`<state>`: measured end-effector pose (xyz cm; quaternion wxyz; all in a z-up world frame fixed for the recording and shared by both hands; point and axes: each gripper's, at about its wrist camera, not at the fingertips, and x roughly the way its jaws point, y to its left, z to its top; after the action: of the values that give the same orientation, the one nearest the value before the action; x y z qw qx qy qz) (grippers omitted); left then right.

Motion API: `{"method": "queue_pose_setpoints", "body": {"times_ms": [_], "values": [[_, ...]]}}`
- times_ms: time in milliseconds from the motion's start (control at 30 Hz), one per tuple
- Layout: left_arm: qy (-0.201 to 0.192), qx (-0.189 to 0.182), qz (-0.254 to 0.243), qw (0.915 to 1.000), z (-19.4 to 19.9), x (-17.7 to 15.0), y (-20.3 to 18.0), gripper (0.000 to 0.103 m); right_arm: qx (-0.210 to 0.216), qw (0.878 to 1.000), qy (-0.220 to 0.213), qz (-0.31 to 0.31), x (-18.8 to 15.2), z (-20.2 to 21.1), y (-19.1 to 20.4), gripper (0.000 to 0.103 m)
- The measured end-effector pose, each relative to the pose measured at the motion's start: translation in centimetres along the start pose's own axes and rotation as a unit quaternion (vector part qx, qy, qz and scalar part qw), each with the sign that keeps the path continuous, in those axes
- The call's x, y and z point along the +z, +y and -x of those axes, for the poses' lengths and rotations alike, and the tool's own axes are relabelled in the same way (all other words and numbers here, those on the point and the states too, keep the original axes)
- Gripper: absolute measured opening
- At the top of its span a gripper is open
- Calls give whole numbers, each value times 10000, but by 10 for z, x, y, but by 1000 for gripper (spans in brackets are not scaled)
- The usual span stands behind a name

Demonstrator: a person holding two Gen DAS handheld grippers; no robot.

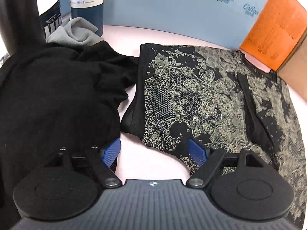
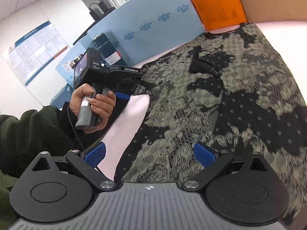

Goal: Fold clothes

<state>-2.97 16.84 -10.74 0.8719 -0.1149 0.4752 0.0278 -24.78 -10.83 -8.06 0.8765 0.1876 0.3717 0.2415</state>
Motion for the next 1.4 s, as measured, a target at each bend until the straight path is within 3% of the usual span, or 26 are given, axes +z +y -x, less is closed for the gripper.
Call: {"method": "queue_pose_setpoints", "body": {"times_ms": [267, 433, 533, 700, 767, 833, 900, 1000, 1133, 1267, 1400], "values": [[5, 335, -200, 9992, -5, -2, -14, 80, -418, 9962, -36, 758, 13, 3, 2, 99], [7, 529, -273, 9982, -6, -5, -19, 80, -364, 9914, -134, 1250, 24, -5, -6, 99], [-1, 639, -433, 9970, -5, -10, -24, 80, -636, 9902, -176, 1233, 30, -12, -21, 99], [68, 600, -714, 9956, -3, -15, -26, 81, -1106, 9911, 129, 724, 35, -25, -47, 99], [64, 547, -807, 9952, -4, -14, -23, 82, -928, 9937, 316, 549, 33, -31, -52, 99], [76, 461, -881, 9950, -5, -11, -21, 82, -383, 9966, 630, 366, 33, -38, -53, 99], [94, 376, -1001, 9942, -6, -8, -19, 83, -201, 9981, 460, 347, 34, -35, -45, 99], [91, 247, -1322, 9909, -9, -5, -20, 83, -674, 9973, 86, 285, 36, -32, -35, 99], [65, 22, -1642, 9864, -14, -1, -18, 84, -1570, 9867, -67, -408, 23, -45, -32, 101], [64, -83, -1700, 9854, -20, 6, -19, 84, -1879, 9757, -680, -904, 1, -43, -2, 101], [51, -91, -1716, 9851, -25, 12, -20, 84, -2322, 9635, -1086, -776, -24, -45, 39, 101]]}}
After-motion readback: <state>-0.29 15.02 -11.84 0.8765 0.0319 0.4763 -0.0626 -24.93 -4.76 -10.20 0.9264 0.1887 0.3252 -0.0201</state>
